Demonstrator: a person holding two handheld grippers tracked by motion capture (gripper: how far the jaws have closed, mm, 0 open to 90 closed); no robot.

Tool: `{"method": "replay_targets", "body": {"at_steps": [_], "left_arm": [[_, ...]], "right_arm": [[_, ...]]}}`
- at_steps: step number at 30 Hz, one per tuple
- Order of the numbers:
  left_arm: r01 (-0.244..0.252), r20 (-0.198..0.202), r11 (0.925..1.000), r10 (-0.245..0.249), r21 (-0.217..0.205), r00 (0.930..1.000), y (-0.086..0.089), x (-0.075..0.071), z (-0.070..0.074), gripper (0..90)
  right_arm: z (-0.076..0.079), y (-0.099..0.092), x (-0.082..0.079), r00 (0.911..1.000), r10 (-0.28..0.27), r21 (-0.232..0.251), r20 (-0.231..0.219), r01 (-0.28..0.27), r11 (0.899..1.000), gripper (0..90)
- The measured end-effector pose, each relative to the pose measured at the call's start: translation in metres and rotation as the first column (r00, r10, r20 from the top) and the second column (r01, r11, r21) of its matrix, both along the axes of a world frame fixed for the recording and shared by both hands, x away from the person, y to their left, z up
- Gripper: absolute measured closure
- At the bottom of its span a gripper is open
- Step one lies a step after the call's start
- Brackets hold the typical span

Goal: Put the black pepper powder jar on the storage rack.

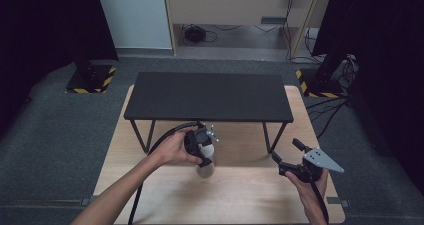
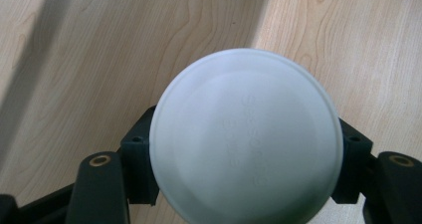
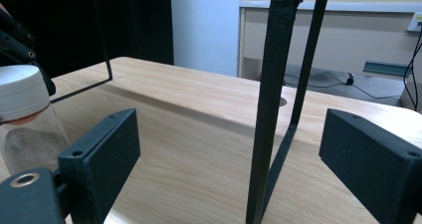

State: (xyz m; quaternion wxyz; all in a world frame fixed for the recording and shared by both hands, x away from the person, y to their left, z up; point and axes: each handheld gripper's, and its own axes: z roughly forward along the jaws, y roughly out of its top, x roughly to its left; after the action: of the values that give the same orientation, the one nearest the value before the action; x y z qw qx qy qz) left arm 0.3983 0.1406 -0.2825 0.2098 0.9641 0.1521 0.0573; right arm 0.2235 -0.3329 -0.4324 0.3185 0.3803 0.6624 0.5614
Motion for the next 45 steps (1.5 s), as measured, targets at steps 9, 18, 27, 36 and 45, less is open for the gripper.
{"method": "replay_targets", "body": {"at_steps": [9,18,27,36,45], "left_arm": [[0.010,0.004,0.9999,-0.010,0.009,0.9999,-0.001,-0.005,0.002,32.8],[0.040,-0.011,0.9991,-0.040,-0.013,0.9991,0.004,-0.014,0.021,33.0],[0.048,0.020,0.9982,-0.047,-0.037,0.9987,0.012,-0.030,0.061,33.1],[0.033,0.020,0.9984,-0.032,-0.045,0.9993,0.020,-0.043,0.106,33.1],[0.012,0.042,0.9971,-0.009,-0.075,0.9991,0.028,-0.052,0.159,33.1]], "right_arm": [[0.000,0.000,0.000,1.0000,0.002,-0.002,-0.003,-0.002,1.000,9.3],[-0.001,0.000,0.000,1.0000,0.000,0.001,-0.004,0.000,1.000,9.4],[-0.001,0.003,0.001,0.9998,0.013,-0.014,-0.014,-0.013,1.000,9.7],[-0.002,0.004,0.001,0.9997,0.016,-0.030,-0.020,-0.017,0.999,9.8],[-0.002,0.005,0.001,0.9995,0.023,-0.031,-0.021,-0.024,0.999,10.0]]}}
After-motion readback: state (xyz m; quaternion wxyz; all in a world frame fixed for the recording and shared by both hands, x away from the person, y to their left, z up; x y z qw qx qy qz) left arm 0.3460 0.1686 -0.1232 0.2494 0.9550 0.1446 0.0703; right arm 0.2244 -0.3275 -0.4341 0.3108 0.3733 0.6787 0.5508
